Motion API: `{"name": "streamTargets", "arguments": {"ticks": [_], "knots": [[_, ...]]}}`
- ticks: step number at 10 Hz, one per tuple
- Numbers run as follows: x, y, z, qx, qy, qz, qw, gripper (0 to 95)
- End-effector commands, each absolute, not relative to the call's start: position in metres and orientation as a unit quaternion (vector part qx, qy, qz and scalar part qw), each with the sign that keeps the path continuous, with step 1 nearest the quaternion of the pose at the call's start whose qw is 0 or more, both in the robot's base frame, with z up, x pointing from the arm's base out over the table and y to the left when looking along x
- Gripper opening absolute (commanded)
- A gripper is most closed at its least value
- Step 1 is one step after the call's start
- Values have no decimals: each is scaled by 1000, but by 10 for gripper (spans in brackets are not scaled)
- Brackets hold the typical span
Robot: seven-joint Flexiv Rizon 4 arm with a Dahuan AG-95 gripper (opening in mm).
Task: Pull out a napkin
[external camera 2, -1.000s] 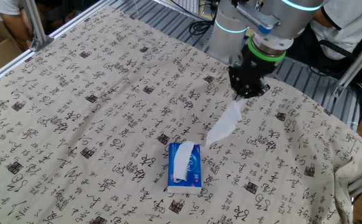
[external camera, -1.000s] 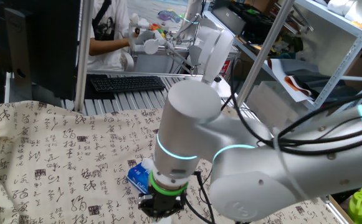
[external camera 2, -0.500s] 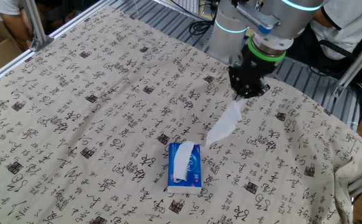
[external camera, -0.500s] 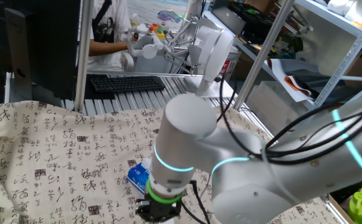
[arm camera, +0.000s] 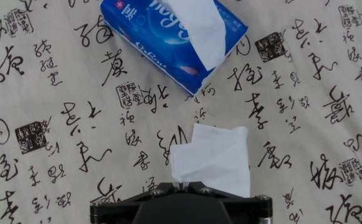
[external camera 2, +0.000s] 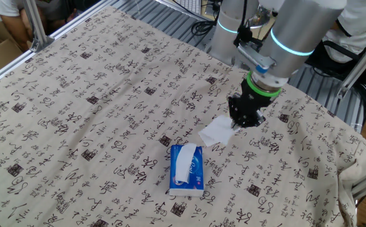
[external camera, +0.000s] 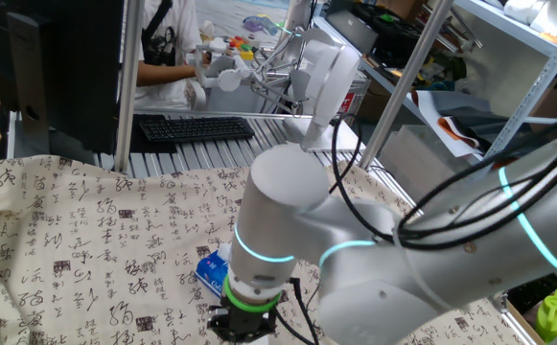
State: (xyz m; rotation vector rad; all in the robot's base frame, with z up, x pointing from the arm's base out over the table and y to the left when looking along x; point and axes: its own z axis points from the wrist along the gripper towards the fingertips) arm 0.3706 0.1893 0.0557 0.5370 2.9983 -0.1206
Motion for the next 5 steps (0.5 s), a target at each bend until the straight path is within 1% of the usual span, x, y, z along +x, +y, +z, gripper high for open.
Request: {"name": "streamTargets", "arguments": {"ticks": [1, 4, 5], "knots": [[376, 193, 57, 192, 979, -44, 47, 380], [382, 204, 70, 207, 977, -50, 35, 380], [384, 205, 73, 211, 976, -46, 32, 380]]}}
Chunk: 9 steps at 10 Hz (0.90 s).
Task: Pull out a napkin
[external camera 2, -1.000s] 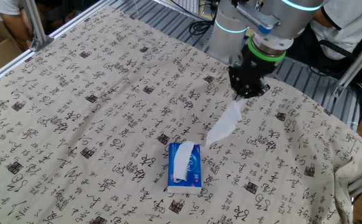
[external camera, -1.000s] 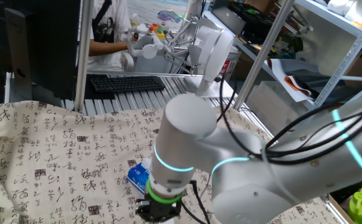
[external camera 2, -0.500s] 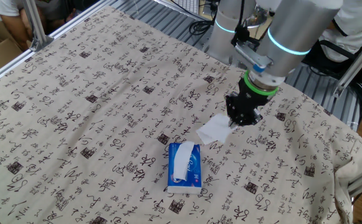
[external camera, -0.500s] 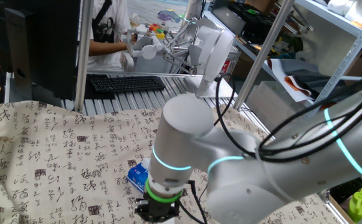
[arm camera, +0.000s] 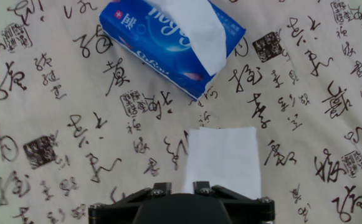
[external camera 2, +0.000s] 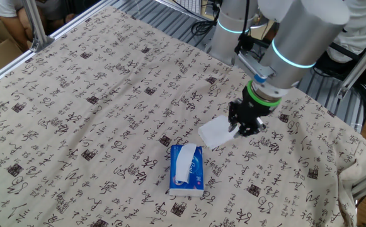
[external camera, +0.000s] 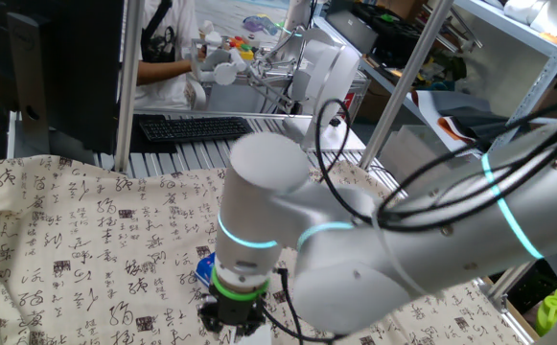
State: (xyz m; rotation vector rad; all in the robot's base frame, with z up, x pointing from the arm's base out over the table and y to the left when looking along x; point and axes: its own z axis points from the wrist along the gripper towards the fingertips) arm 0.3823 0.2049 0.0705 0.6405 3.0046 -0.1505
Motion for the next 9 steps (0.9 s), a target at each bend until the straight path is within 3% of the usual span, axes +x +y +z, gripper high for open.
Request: {"name": "streamTargets", "arguments": {"ticks": [1, 9], "knots": [[385, 205, 77, 211, 976, -44, 35, 380], [398, 186, 106, 166, 985, -29, 48, 380]]}}
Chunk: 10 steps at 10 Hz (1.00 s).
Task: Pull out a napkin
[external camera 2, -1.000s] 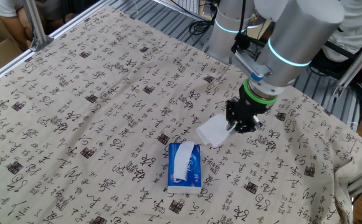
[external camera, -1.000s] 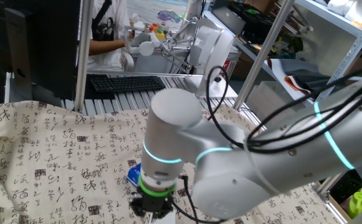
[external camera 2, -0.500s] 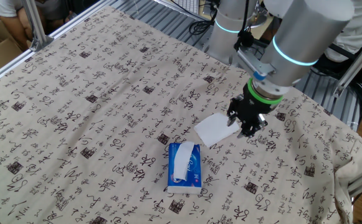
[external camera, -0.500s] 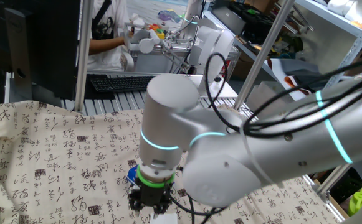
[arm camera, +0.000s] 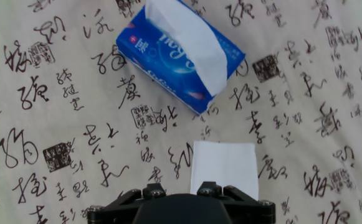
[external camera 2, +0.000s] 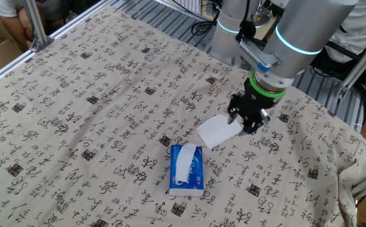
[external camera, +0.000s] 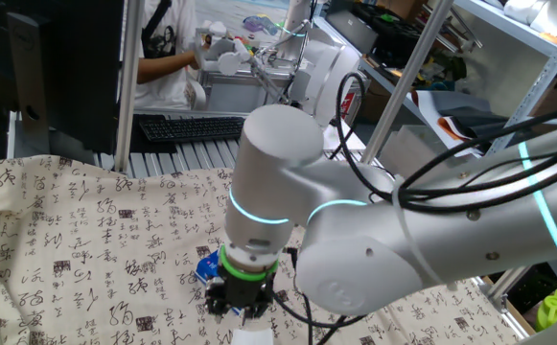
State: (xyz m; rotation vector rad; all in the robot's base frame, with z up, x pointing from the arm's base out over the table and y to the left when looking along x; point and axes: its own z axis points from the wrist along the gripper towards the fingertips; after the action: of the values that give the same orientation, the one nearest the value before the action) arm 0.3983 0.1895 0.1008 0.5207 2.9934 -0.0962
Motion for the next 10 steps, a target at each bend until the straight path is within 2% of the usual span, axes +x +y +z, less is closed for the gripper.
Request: {"name": "streamTargets", "arguments": {"ticks": [1, 5, 6, 10], "knots": [[402, 179, 111, 159, 986, -23, 45, 190], [414, 160, 125, 147, 989, -15, 33, 190], [416, 157, 127, 143, 989, -13, 33, 0], [419, 148, 131, 151, 988, 6, 30, 0]]}}
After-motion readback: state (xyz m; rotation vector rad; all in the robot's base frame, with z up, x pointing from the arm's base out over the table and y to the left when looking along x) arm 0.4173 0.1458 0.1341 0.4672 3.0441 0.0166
